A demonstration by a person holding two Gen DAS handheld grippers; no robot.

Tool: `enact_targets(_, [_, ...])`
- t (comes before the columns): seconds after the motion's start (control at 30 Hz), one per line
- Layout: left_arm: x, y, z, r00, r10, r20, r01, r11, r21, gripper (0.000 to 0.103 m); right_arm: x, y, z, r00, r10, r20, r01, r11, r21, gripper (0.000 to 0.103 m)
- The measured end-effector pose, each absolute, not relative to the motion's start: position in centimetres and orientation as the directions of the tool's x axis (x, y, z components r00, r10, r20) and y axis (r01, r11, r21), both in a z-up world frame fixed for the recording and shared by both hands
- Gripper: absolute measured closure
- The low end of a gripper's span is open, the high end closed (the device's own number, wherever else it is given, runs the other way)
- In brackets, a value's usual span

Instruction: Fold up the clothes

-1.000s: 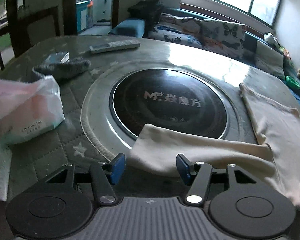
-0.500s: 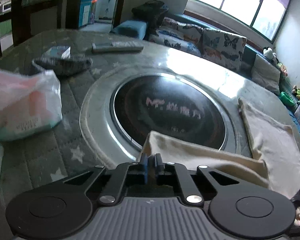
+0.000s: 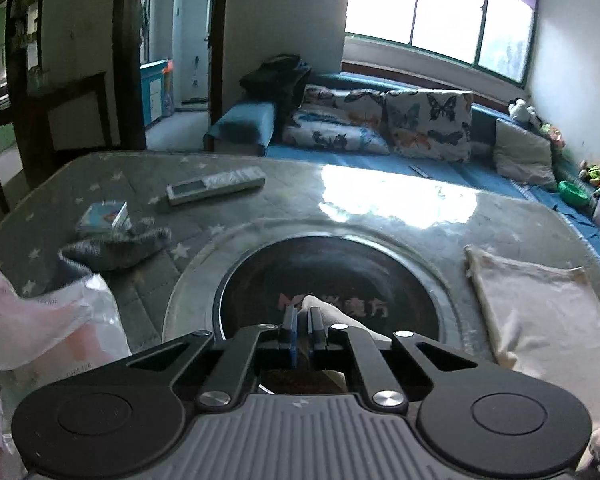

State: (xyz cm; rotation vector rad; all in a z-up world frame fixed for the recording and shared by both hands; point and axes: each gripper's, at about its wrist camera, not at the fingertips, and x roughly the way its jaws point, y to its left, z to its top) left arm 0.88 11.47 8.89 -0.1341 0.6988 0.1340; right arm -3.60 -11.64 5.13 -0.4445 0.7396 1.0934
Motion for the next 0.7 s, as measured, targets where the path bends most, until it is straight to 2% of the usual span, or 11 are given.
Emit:
enact_targets(0.07, [1.0,11.7,8.0,0.74,0.083,-0.668,-0.185,0.979,-0.084,0.098,-3.8,-11.7,5.1,0.275,0.634,-0.722,-0.907,0.42,0.023,0.099])
enact_targets(0.1, [1.0,11.9,7.6,0.73,0.084,-0.678,-0.194,0.977,-0.088,0.098,-3.7,-11.8,5.2,0.304,0.628,-0.716,-0.898,0.439,0.004,0.093])
enact_targets(0.17, [1.0,12.1,7.2,0.72,0.083,-0.689,-0.202,0.975,-0.094,0.097,-3.4,-11.9,5.4,0.363,0.614,-0.701,-0.878,0.478,-0.035,0.085])
enact_targets(0.23, [1.1,12.3,7.1,0.719,0.086,-0.689,-0.208,0.974,-0.095,0.097,-2.8,-11.8,5.5,0.386,0.608,-0.694,-0.865,0.5,-0.043,0.085])
enact_targets(0.3, [1.3,12.5,7.3,0.722,0.09,-0.686,-0.214,0.972,-0.098,0.097,-2.3,-11.2,5.0,0.416,0.589,-0.693,-0.853,0.517,-0.073,0.077])
enact_targets(0.33, [1.4,12.6,7.4,0.723,0.089,-0.685,-0.213,0.972,-0.099,0.097,-2.0,-11.0,4.7,0.427,0.58,-0.693,-0.848,0.523,-0.085,0.076])
enact_targets(0.47, [2.0,12.4,7.7,0.729,0.08,-0.68,-0.198,0.975,-0.097,0.097,-0.9,-10.1,3.4,0.409,0.565,-0.717,-0.837,0.544,-0.048,0.08])
enact_targets(0.5, [2.1,12.3,7.8,0.731,0.079,-0.678,-0.193,0.977,-0.094,0.097,-0.8,-10.1,3.3,0.403,0.568,-0.718,-0.836,0.548,-0.036,0.098])
enact_targets(0.53, [2.2,12.2,7.9,0.734,0.078,-0.674,-0.189,0.978,-0.093,0.097,-0.7,-10.1,3.1,0.398,0.57,-0.719,-0.834,0.551,-0.025,0.102])
enact_targets(0.63, [2.4,12.0,8.2,0.752,0.076,-0.655,-0.18,0.979,-0.093,0.097,-0.8,-11.0,4.1,0.322,0.633,-0.704,-0.853,0.517,0.075,0.102])
enact_targets(0.7, [2.7,11.9,8.0,0.75,0.088,-0.655,-0.184,0.98,-0.079,0.097,-1.1,-11.0,4.2,0.29,0.642,-0.709,-0.867,0.49,0.089,0.102])
